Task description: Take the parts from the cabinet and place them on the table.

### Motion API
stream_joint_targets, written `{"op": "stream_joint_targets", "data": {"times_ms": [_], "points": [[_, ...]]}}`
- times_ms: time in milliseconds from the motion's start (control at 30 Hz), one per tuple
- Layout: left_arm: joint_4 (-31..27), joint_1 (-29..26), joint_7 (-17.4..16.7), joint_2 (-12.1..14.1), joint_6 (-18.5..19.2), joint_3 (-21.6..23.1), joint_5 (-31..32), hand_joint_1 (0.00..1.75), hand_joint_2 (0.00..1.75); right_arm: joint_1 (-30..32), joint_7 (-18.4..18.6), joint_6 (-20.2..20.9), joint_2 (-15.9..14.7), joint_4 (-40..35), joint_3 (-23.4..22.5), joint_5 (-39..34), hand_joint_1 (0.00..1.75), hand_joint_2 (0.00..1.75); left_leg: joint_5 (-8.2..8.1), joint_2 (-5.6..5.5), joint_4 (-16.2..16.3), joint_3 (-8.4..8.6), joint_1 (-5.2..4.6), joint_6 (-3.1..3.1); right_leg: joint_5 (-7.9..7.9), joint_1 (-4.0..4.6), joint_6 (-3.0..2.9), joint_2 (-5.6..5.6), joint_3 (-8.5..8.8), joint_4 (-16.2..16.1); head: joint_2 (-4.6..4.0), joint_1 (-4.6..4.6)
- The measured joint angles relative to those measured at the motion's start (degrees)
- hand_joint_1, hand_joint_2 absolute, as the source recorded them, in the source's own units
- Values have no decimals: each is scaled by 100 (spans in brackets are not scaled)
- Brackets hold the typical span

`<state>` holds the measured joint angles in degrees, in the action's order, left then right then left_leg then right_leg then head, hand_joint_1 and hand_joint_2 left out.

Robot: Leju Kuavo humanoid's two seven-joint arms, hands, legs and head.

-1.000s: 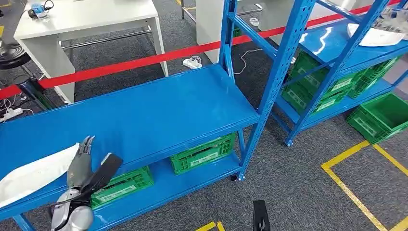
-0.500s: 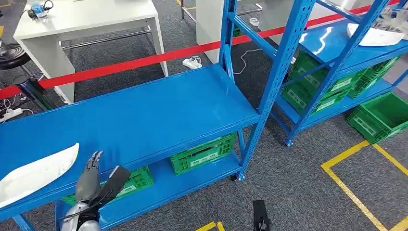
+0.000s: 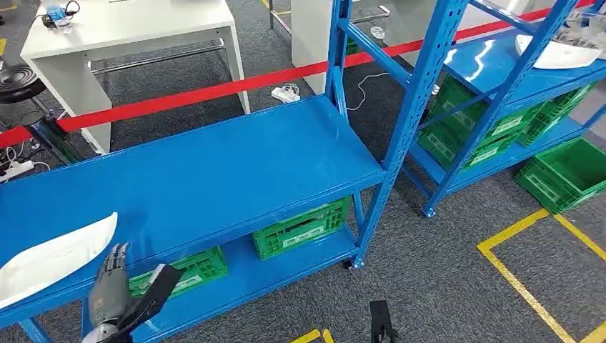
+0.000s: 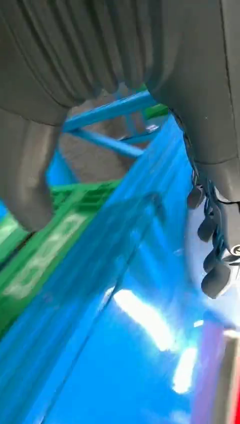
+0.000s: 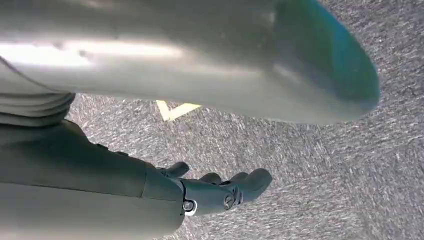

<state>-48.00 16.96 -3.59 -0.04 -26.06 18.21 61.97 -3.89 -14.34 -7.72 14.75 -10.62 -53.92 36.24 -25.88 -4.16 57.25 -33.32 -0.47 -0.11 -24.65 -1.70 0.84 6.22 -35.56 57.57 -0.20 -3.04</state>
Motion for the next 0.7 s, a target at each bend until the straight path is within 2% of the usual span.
{"op": "stream_joint_targets", "data": {"times_ms": [167,700], "points": [[7,-48,-251,166,-443,-78,591,175,175,-1,-118,18,2,0,0,70,0,0,0,-1,0,0,1,0,-1,1,-1,-1,0,0,2,0],[-170,-198,-194,188,-458,-428,998,175,175,-1,-214,-2,-13,0,0,98,0,0,0,1,0,1,1,-1,-1,1,-1,0,-1,0,0,0]]}}
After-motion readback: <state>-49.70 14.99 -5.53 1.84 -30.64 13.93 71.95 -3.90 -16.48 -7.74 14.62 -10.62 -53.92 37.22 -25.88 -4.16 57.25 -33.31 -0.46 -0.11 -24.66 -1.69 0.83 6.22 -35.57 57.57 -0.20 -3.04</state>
